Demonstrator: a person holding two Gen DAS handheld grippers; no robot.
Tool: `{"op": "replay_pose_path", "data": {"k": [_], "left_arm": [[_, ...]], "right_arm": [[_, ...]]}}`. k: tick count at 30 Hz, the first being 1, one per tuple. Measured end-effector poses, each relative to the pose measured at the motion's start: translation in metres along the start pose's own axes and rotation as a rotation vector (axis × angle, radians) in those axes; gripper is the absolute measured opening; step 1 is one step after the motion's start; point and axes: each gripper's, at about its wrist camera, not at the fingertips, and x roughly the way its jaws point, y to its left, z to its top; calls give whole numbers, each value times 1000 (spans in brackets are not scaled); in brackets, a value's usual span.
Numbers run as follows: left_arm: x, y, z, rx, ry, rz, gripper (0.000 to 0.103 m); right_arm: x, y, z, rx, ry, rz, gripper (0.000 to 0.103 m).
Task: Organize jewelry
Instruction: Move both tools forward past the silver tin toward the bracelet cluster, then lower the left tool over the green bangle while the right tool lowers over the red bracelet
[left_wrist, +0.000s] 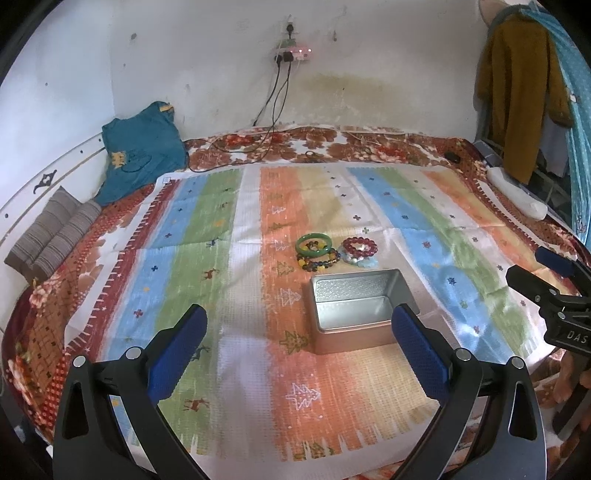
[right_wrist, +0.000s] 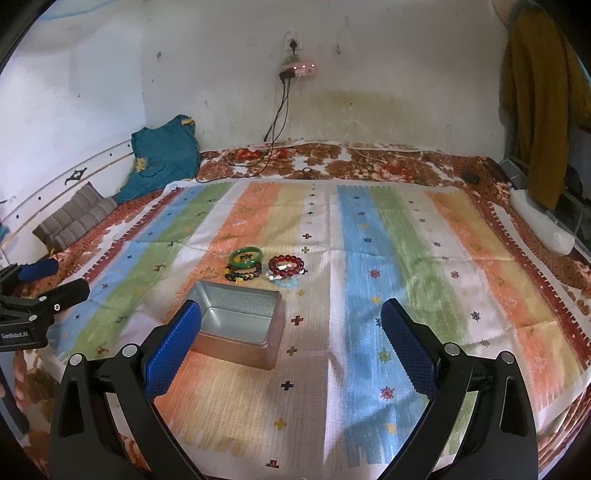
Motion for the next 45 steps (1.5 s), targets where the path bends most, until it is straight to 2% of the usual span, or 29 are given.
{"op": "replay_pose_path", "data": {"k": [11,25,34,42,45], "left_arm": [[16,5,14,-14,19,20,97],[37,11,31,-39,39,7,97],[54,8,37,-32,64,31,97],[71,12,45,-58,92,6,97],[79,11,48,-55,98,15,97]], "right_arm": [[14,12,9,-50,34,8,99],[36,12,24,-34,59,4,99],[48,9,32,-19,75,11,99],[60,4,38,-5,100,16,99],[67,1,41,5,113,-7,99]]}}
